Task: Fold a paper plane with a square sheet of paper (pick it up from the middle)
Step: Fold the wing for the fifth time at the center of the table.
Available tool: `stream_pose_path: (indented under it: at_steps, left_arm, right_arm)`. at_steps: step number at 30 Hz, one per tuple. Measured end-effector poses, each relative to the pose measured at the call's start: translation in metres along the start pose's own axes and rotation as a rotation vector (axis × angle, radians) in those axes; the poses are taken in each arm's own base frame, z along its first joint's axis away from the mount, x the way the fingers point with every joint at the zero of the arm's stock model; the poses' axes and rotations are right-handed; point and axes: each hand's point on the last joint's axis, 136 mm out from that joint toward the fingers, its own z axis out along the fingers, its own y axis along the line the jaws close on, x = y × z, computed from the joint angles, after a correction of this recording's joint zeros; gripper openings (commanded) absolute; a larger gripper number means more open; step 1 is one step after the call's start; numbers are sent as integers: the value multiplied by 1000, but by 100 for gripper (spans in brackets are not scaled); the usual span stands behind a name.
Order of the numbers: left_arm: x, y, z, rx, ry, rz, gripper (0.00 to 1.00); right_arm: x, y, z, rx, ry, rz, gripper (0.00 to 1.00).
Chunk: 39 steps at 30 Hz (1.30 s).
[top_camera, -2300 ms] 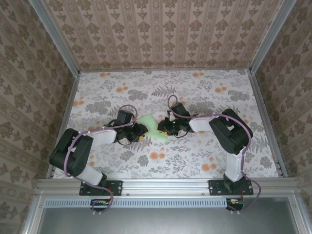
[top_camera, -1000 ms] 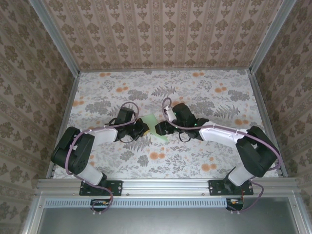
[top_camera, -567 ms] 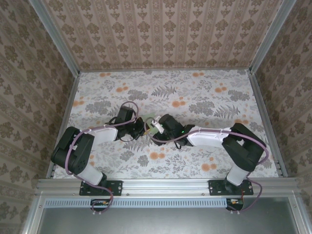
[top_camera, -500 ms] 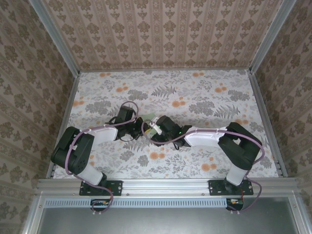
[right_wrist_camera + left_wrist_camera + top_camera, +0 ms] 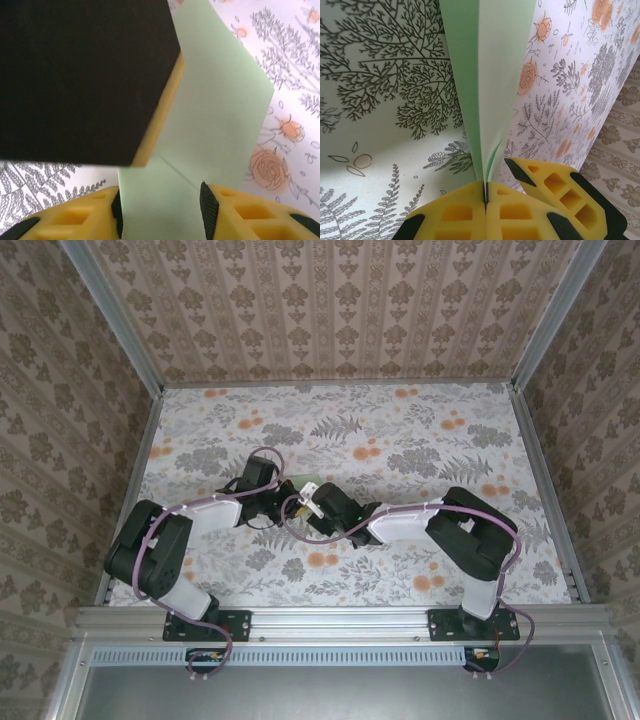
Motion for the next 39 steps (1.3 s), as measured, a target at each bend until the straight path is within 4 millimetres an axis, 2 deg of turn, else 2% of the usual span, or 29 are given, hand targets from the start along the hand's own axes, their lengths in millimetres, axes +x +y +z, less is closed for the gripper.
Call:
stream_pose_path:
  at_steps: [6, 10, 14, 17, 23, 27, 30, 35, 39]
  left_arm:
    - [-2, -3, -4, 15, 0, -11, 5]
    - [-4, -5, -7, 28, -2, -16, 10]
    - [-9, -6, -13, 40, -5, -38, 25]
    - [-22, -5, -27, 45, -41, -61, 35]
    - [-46, -2, -66, 56, -142, -69, 50]
    - [-51, -1, -81, 52, -182, -47, 53]
    - [-49, 2, -81, 52, -182, -25, 52]
    - [-35, 17, -69, 44, -151, -12, 52]
    - [-25, 8, -62, 66, -128, 40, 51]
  right_arm:
    - [-3, 0, 1, 4, -19, -14, 29]
    - [-4, -1, 1, 5, -23, -18, 23]
    - [-4, 0, 1, 4, -22, -22, 12]
    - [-4, 1, 1, -11, -23, -9, 6]
    - [2, -3, 3, -83, -18, 73, 3]
    - [2, -4, 1, -142, -22, 142, 2]
    - [2, -2, 0, -194, -19, 206, 2]
    - [1, 4, -3, -303, -5, 350, 2]
    - [-3, 5, -6, -373, -2, 467, 2]
